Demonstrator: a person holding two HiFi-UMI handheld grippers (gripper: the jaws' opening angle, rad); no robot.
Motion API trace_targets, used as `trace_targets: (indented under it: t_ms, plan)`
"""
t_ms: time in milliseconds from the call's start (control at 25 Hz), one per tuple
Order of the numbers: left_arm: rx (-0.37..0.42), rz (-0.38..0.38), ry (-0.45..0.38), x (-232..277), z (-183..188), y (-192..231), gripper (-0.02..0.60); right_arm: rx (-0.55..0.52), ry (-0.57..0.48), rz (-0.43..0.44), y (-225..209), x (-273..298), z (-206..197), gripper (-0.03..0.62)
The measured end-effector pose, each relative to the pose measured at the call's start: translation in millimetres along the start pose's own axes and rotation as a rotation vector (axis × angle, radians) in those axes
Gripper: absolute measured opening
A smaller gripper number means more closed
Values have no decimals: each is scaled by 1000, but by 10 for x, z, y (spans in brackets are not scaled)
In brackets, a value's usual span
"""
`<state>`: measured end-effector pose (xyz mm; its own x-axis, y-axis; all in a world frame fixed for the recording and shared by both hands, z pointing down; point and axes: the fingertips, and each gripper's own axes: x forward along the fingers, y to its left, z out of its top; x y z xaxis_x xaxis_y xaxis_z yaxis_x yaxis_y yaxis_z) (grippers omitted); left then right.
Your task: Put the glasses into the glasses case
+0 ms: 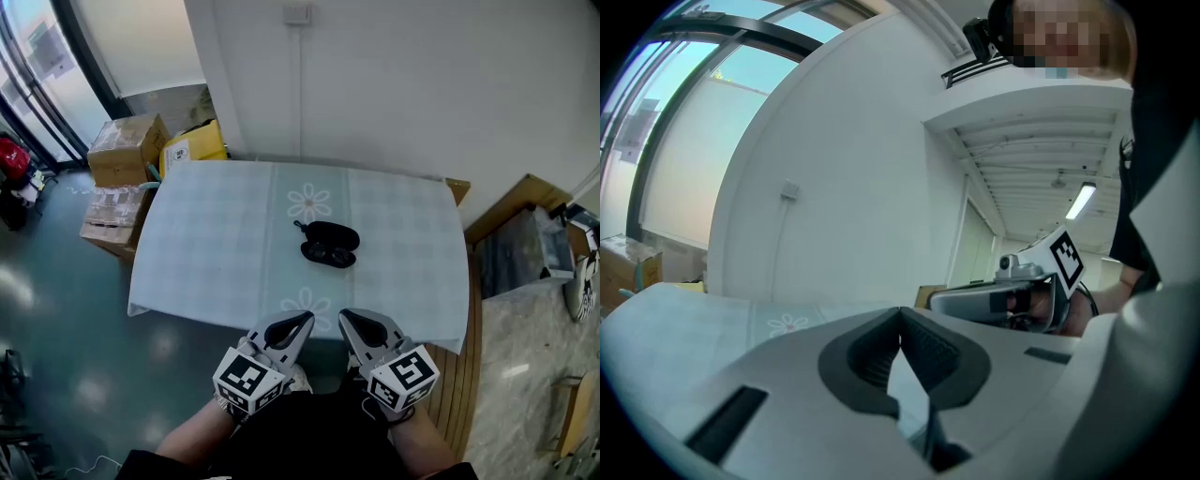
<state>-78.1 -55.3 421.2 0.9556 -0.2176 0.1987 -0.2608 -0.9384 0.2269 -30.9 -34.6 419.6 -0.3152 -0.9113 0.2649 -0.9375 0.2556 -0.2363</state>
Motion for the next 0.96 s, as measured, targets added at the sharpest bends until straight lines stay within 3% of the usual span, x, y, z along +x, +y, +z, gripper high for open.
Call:
trace_targets:
  t_ms: [960]
  plan:
    - [-16,29,-11,-49,-35,-30,26,-10,19,27,48,-24,-61,23]
